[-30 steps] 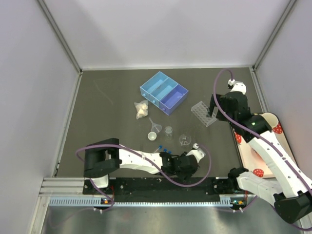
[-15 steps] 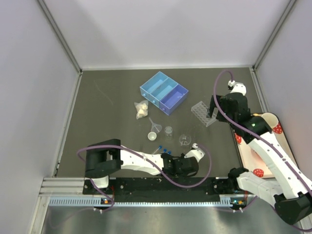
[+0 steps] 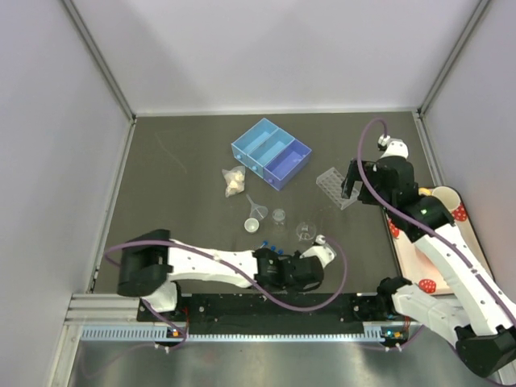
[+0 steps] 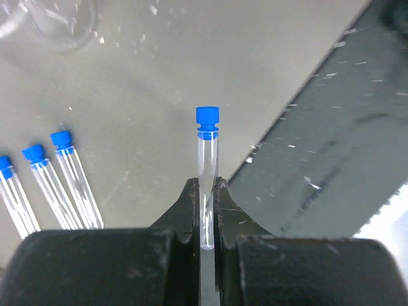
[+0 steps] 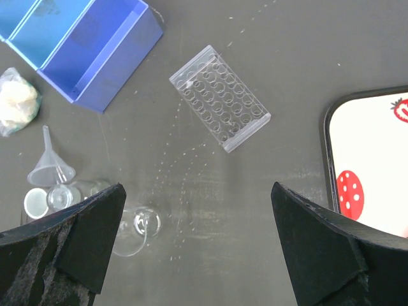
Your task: Organize the chemistry lab equipment
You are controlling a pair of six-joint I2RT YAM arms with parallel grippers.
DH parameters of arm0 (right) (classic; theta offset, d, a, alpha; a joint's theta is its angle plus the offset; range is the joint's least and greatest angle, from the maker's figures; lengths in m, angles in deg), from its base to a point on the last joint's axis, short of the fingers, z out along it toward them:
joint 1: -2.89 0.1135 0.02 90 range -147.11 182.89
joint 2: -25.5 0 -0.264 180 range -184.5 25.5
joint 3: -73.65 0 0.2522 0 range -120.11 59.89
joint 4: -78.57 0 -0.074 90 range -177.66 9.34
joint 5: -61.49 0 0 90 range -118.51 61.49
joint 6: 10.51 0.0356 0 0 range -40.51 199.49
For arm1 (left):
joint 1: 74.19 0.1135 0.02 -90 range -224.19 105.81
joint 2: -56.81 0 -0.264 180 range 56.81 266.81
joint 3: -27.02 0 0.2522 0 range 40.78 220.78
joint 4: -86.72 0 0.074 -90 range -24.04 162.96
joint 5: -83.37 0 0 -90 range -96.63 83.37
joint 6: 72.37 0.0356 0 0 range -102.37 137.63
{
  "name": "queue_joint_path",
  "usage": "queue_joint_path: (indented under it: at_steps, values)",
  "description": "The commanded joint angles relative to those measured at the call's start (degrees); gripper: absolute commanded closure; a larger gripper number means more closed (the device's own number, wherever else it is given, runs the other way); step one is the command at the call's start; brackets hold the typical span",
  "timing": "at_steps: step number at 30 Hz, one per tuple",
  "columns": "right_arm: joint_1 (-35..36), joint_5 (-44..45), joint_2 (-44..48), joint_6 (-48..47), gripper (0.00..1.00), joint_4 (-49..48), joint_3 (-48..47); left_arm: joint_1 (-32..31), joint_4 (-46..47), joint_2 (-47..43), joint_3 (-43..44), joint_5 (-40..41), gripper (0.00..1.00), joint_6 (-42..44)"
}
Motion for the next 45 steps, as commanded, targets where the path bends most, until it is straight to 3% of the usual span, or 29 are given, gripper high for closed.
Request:
queue_joint_path:
  at_steps: [1, 8, 13, 18, 23, 26, 30, 39, 45]
  values:
    - [-0.14, -4.94, 2.94, -0.78, 0.01, 0.88, -2.67, 0.50, -1.26, -11.46, 4.41, -6.47, 1.00, 4.34]
    - [-0.14, -18.80, 8.73, -0.78, 0.03, 1.85, -2.93, 5.07, 5.14, -26.21, 1.17, -21.24, 1.00, 8.48]
    - [-0.23, -29.55, 11.64, 0.09, 0.04, 1.68, -4.95, 13.06, 12.70, -32.12, -3.40, -32.72, 1.00, 8.83]
    - [-0.06, -41.24, 14.27, 2.20, 0.05, -1.48, -5.31, 21.41, 22.18, -31.78, -5.87, -42.68, 1.00, 7.08]
    - [-0.23, -50.47, 14.10, 4.84, 0.07, -5.44, -3.64, 25.81, 29.84, -26.51, -4.55, -53.57, 1.00, 4.18]
    - [-0.14, -51.97, 13.93, 4.67, 0.08, -7.72, -1.36, 28.80, 35.91, -23.44, -3.85, -61.91, 1.00, 0.93]
    - [-0.14, -53.20, 13.05, 4.84, 0.12, -10.71, 2.24, 30.83, 42.85, -20.62, -3.75, -67.21, 1.00, -3.38]
    - [-0.14, -54.70, 14.19, 5.54, 0.25, -13.88, 4.62, 33.64, 50.86, -20.44, -6.22, -71.53, 1.00, -8.92]
    - [-0.14, -55.31, 15.07, 6.51, 0.40, -14.41, 4.54, 34.17, 51.74, -20.35, -6.39, -71.97, 1.00, -9.54]
